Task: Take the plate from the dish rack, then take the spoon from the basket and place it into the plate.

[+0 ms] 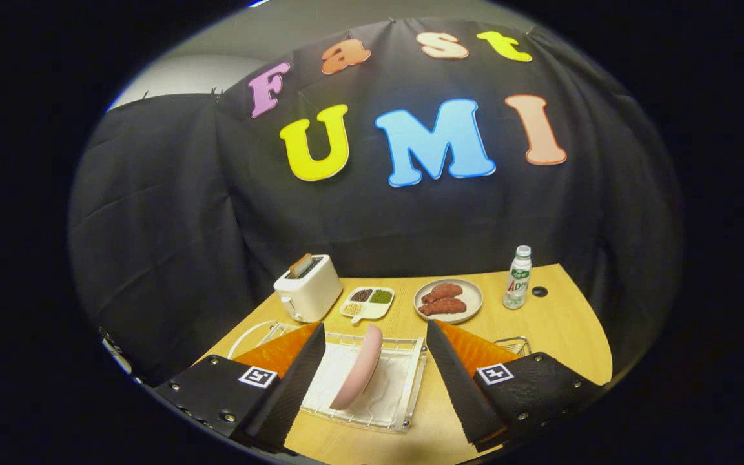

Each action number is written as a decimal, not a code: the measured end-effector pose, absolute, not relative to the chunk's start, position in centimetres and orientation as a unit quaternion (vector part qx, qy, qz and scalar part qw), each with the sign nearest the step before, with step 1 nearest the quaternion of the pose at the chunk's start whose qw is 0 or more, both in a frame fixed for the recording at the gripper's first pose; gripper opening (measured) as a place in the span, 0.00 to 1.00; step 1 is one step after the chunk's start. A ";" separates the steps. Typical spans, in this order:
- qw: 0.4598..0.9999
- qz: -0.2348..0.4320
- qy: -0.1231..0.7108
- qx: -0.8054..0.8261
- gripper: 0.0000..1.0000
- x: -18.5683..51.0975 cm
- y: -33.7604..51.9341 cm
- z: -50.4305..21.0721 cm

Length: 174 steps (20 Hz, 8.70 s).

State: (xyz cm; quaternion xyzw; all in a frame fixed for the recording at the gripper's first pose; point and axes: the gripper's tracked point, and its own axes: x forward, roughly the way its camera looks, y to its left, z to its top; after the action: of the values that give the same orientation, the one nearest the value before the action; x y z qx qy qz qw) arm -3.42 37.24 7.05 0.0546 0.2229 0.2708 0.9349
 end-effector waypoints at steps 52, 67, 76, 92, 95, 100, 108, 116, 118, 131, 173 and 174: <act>0.760 0.177 0.615 -0.115 0.48 0.9 42.7 -7.6; 0.709 0.295 0.625 0.143 0.47 -12.8 35.6 -4.6; 0.669 0.265 0.647 0.252 0.47 -21.1 31.2 -11.7; 0.669 0.274 0.644 0.253 0.46 -23.8 33.6 -21.1; 0.674 0.272 0.637 0.257 0.46 -23.2 33.9 -21.0; 0.684 0.257 0.644 0.228 0.46 -23.1 32.6 -21.7; 0.724 0.231 0.614 0.213 0.51 -20.7 29.2 -20.6; 0.792 0.181 0.537 0.227 0.51 -15.7 25.3 -17.0; 0.818 0.161 0.502 0.230 0.51 -13.3 24.4 -15.8; 0.910 0.014 0.311 0.273 0.51 0.4 18.3 -10.6; 0.940 0.102 0.240 0.220 0.13 2.8 21.6 5.7; 0.939 0.116 0.242 0.215 0.13 2.0 22.8 6.1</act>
State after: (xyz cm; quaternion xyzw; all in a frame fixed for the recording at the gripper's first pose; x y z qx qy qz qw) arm 1.97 22.76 6.05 0.2151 0.2418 0.1161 0.9390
